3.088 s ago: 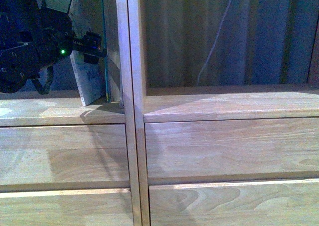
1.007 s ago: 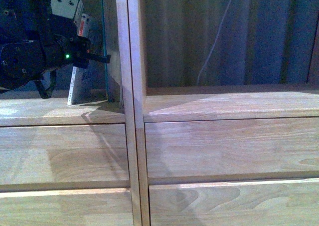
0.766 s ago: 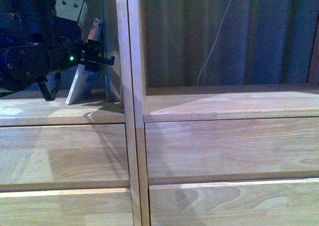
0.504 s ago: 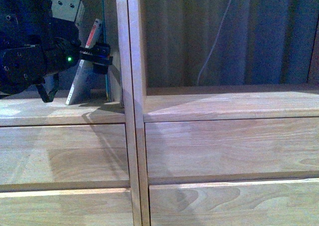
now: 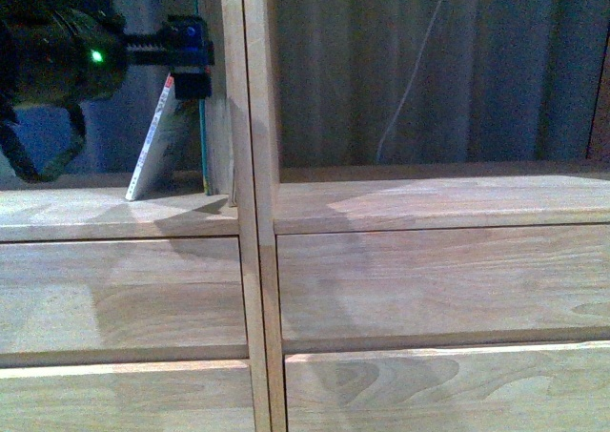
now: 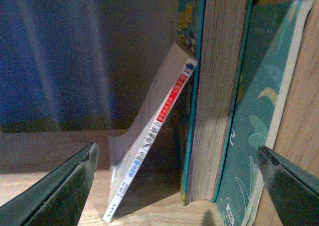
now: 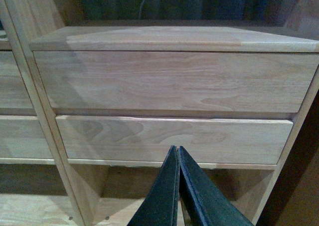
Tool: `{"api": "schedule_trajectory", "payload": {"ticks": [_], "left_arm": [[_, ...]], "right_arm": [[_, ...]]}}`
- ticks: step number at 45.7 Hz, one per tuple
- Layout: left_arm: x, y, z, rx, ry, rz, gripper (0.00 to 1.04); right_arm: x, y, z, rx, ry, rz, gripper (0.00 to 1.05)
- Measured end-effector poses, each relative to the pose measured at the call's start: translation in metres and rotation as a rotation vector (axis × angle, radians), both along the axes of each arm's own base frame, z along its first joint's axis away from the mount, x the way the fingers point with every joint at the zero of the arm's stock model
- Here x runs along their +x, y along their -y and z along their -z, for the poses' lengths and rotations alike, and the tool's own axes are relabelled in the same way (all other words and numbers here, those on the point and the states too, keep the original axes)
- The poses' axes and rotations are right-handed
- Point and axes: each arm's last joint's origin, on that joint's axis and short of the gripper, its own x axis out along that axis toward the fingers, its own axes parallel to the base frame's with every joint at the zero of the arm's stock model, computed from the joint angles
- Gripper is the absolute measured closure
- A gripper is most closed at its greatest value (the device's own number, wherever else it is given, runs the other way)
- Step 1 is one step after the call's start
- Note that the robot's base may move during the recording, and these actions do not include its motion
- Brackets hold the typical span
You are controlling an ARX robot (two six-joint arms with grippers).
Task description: Organize books on shelf
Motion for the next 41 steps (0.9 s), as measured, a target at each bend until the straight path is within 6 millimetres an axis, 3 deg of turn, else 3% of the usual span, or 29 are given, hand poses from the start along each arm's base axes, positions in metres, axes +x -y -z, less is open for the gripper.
{"api": "schedule_trajectory", "payload": {"ticks": [6,10,15,21,30,35,41], "left_arm": [[-0.031,-0.007,-0.013,0.022,0.037,-0.074,0.07],[-0.063,-0.018,-0.023,0.05,0.069,-0.151,0.07],[-0.12,-0.036,-0.032,0.089,0.11,-0.245,0.07],[-0.184,-0.05,-0.025,0.114,0.106,-0.336,0.07],[-0.277,-0.062,0.02,0.075,0.044,-0.42,0.07],[-0.291,-0.067,0.038,0.033,0.059,-0.447,0.07],[-0.291,-0.066,0.073,0.022,0.006,-0.462,0.07]], "right_arm": [[0.0,0.0,0.0,0.0,0.0,0.0,1.02],[0.0,0.0,0.0,-0.001,0.0,0.0,0.98],[0.0,0.0,0.0,-0.002,0.0,0.0,0.73],[0.0,0.0,0.0,-0.002,0.0,0.0,0.47],[0.0,0.0,0.0,-0.001,0.0,0.0,0.07],[0.0,0.0,0.0,-0.002,0.0,0.0,0.07],[0.0,0.0,0.0,-0.002,0.0,0.0,0.07]]}}
